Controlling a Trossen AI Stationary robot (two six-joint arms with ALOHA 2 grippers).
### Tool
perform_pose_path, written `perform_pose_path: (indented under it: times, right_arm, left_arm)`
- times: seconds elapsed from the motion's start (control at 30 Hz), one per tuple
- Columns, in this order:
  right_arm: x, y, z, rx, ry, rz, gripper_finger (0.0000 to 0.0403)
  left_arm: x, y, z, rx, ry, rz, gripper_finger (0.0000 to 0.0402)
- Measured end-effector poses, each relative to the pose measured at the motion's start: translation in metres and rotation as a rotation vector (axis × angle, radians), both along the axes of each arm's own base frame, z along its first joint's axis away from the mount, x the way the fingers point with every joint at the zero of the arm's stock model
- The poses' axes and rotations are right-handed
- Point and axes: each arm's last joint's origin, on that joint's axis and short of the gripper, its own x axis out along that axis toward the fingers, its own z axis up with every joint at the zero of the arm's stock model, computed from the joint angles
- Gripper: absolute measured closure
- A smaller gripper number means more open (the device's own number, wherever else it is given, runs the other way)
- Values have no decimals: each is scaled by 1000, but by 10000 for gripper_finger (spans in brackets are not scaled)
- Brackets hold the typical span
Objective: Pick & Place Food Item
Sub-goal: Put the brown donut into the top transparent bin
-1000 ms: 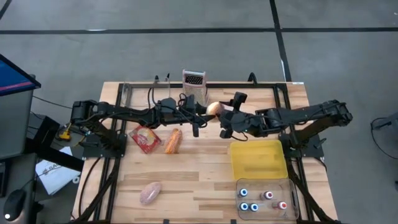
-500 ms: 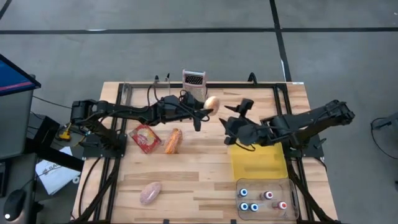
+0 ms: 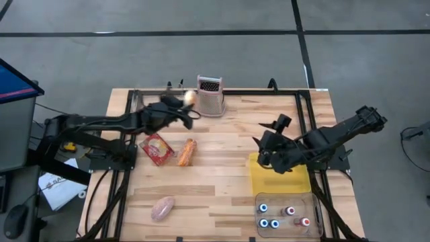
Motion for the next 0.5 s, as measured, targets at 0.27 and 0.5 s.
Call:
perform_pose_path:
  times: [0.27,0.5]
  right_arm:
    - [-17,10,-6,21,-8,-37,154]
    - [-23,10,-23,6,-2,-61,154]
  left_arm:
    - [-55,3,-11,-70,-27,257,282]
    - [-79,38,-28,-177,31,487,287]
